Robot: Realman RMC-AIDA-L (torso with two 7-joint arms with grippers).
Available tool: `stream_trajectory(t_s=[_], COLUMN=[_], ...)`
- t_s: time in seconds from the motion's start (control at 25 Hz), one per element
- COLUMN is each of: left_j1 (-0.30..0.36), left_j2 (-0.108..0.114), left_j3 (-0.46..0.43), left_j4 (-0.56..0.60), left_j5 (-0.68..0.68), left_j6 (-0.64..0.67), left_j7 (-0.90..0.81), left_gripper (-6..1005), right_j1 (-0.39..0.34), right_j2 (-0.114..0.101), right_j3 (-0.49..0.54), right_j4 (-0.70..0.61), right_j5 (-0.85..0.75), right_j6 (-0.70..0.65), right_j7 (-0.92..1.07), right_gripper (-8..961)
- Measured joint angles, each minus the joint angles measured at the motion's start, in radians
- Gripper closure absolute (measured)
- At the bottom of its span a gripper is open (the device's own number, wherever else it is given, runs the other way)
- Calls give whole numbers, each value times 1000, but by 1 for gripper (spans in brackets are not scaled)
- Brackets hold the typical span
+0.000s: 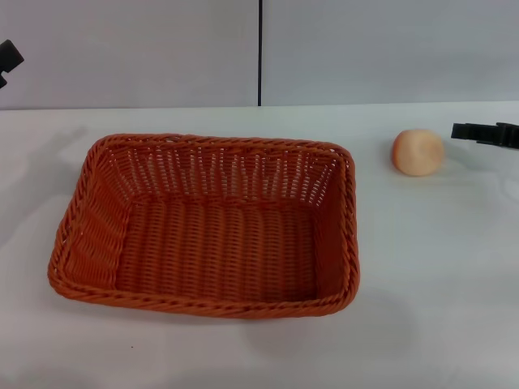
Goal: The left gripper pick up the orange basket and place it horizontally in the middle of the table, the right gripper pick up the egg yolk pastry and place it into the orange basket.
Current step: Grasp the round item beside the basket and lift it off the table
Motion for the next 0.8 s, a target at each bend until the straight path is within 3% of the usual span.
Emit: stream_trajectory(t_s=[0.36,0.56,0.8], left_j1=[2,3,3], left_j2=[-2,-2,-2], left_j3=[-4,-2,0], left_j4=[24,25,26], left_j5=[-2,-3,-3], left_j6=[0,-1,-3], left_j7=[0,0,0], left_gripper=[348,347,347], right_j1=[41,69,86], right_j2=[8,12,15], right_j3=[-35,-50,-44], right_j4=[21,31,41], right_j5=[-18,-13,-10], right_j6=[-8,-14,-39], right_j7=[-11,-28,-35], right_gripper=[313,472,465])
